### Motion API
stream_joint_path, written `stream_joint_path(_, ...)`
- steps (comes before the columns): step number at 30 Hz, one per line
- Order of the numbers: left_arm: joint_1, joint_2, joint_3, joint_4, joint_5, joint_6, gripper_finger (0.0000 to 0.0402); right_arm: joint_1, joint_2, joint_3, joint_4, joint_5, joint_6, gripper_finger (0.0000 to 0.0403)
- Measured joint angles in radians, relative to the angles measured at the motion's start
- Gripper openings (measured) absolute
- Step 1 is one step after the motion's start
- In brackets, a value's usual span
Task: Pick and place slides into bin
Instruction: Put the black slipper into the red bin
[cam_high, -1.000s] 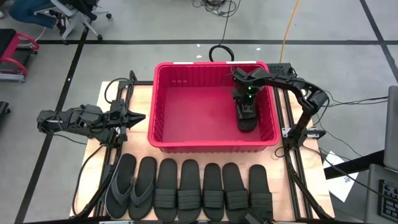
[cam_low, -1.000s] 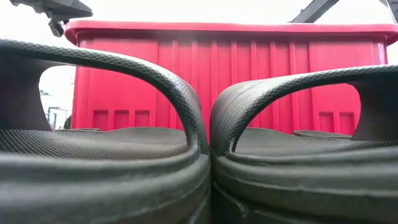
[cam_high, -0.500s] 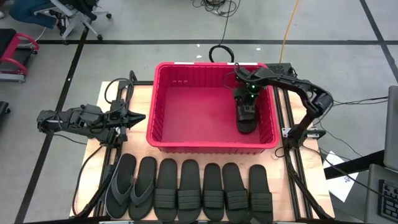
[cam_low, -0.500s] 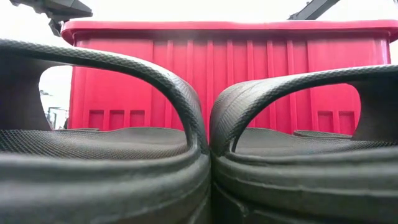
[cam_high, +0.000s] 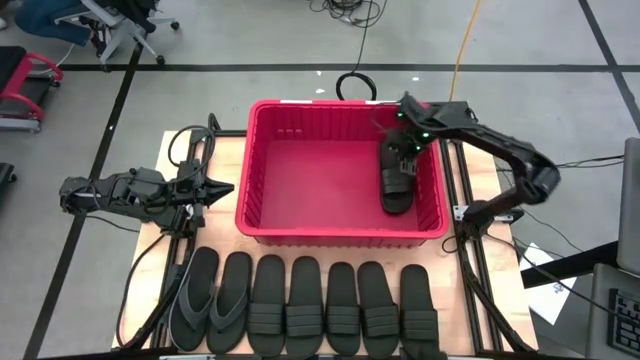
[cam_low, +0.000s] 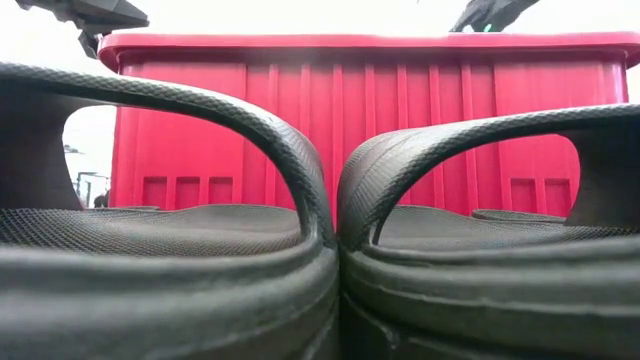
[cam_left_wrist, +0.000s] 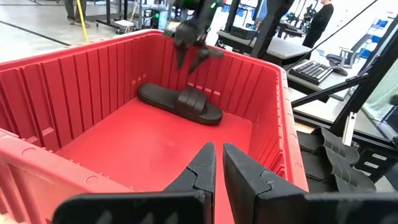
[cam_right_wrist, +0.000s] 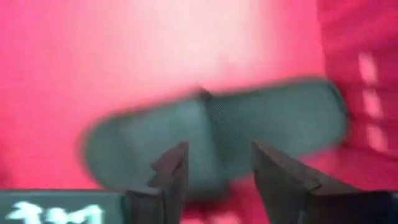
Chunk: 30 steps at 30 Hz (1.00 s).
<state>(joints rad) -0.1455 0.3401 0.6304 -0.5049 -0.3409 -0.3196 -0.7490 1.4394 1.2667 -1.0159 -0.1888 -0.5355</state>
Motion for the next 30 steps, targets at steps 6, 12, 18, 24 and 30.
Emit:
stream_joint_path(6,0.0,0.0,0.0,0.0,0.0,0.001,0.0026,0.072,-0.201,0.001,0.067,-0.206,0.12,0.0035)
stream_joint_path(12,0.0,0.0,0.0,0.0,0.002,0.056,0.0026,0.246,-0.373,0.001,0.067,-0.209,0.039,0.0014)
stream_joint_path(18,0.0,0.0,0.0,0.001,0.0,0.075,0.0026,0.413,-0.475,0.001,0.163,-0.211,0.29,0.0002)
stream_joint_path(24,0.0,0.0,0.0,0.003,0.0,0.091,0.0026,0.624,-0.441,0.135,0.085,-0.224,0.499,0.0001)
stream_joint_path(30,0.0,0.0,0.0,0.004,-0.001,0.098,0.0026,0.867,-0.281,0.394,-0.181,-0.134,0.588,0.0001)
